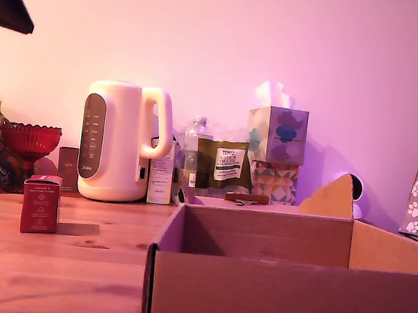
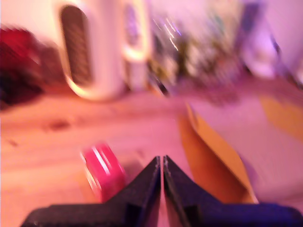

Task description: Pick the red carton of coffee filters and place it in the cardboard box

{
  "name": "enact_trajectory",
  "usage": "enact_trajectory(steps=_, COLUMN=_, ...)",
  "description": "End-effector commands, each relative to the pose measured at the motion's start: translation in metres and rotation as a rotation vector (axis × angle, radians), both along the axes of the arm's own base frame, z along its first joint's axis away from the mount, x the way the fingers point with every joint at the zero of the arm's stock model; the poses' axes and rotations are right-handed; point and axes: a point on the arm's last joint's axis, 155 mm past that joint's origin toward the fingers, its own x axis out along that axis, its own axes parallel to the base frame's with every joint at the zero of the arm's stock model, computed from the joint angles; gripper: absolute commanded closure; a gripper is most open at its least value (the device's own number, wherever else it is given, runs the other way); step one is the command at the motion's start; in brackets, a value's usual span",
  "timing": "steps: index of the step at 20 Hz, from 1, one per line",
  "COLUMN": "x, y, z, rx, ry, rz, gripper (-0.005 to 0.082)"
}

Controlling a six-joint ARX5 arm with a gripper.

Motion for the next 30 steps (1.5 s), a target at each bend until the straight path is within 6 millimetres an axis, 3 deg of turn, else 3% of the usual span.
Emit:
enact_trajectory(steps=1, x=0.011, y=0.001, z=-0.012, rx=0.002, ry=0.017, rz=0.022, gripper=0.0788)
enact_trajectory(steps=7, x=0.037, y=-0.009, z=-0.054, rx=0.01, ry=0.119, rz=0.053, gripper=0.0773)
enact_trajectory(steps=8, x=0.039, y=-0.01, z=-0.058, rx=0.018, ry=0.133, rz=0.055, gripper=0.0737)
enact_trajectory(steps=10, x=0.041, y=-0.007, z=-0.064, rx=0.006, ry=0.151, rz=0.08, gripper=0.0588)
enact_trajectory(steps=13, x=0.042, y=-0.007, z=-0.064, rx=0.007, ry=0.151, rz=0.085, gripper=0.0202)
enact_trajectory(steps=14, x=0.043, y=-0.006, z=-0.064, rx=0.008, ry=0.153, rz=0.087, gripper=0.0163)
enact_trajectory(steps=19, x=0.059, y=0.004, z=-0.074, rx=0.02, ry=0.184, rz=0.132, gripper=0.0161)
enact_trajectory(steps=24, x=0.087, y=0.016, z=-0.084, rx=0.02, ry=0.214, rz=0.176, gripper=0.0161)
enact_trajectory(steps=30, x=0.128, y=0.016, z=-0.124, rx=0.021, ry=0.357, rz=0.157, gripper=0.0161)
